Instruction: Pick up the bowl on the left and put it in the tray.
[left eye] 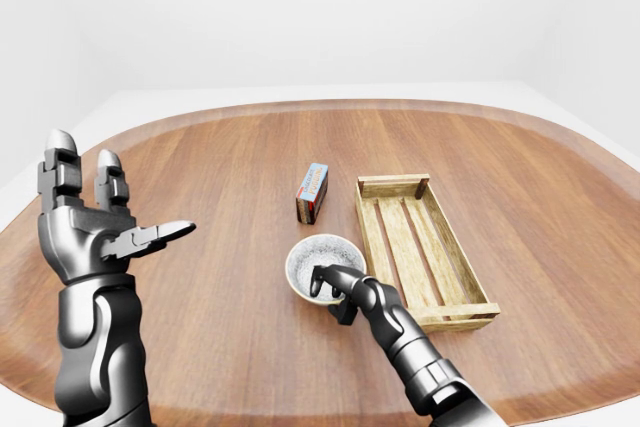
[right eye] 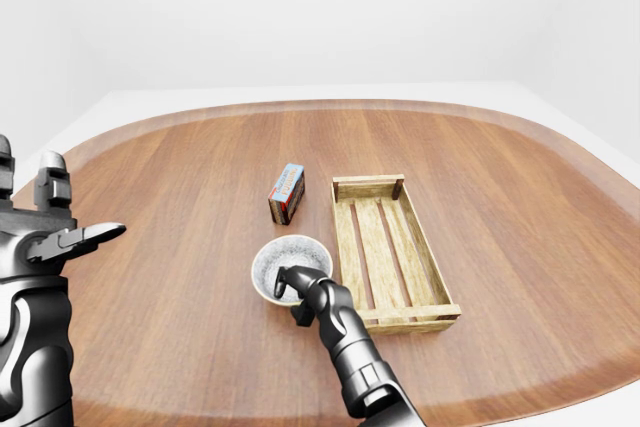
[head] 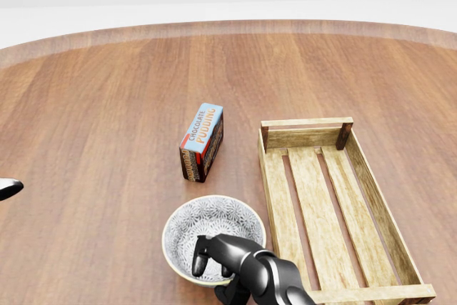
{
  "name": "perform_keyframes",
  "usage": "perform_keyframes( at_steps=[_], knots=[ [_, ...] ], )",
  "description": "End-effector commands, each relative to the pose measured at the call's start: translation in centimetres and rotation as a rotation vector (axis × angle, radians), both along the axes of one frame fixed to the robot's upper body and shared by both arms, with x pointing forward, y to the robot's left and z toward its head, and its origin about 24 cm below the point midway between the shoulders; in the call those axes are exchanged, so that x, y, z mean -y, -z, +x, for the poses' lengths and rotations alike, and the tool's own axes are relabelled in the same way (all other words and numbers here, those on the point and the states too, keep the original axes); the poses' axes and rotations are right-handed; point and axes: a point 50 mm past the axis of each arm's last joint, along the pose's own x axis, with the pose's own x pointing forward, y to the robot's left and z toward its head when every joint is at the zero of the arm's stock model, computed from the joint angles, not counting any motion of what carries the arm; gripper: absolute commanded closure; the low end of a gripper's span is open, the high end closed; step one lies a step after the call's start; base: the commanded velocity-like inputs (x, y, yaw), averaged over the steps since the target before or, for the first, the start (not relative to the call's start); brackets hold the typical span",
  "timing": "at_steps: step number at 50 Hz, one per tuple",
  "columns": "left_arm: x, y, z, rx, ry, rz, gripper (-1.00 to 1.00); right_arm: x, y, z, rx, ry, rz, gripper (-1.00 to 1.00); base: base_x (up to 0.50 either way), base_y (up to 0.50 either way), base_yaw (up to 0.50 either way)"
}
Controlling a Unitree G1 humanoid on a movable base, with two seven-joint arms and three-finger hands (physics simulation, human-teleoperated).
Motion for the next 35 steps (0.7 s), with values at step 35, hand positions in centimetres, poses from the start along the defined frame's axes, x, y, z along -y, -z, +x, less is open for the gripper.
perform_keyframes(
  at_steps=[35],
  knots=[
    [0.5,-0.4,-0.3,0.021,0.01,0.003,-1.0,-4.6,-7.5,2.4,0.136,-0.257,-0.081,1.0,0.0,0.0,0.0]
  ],
)
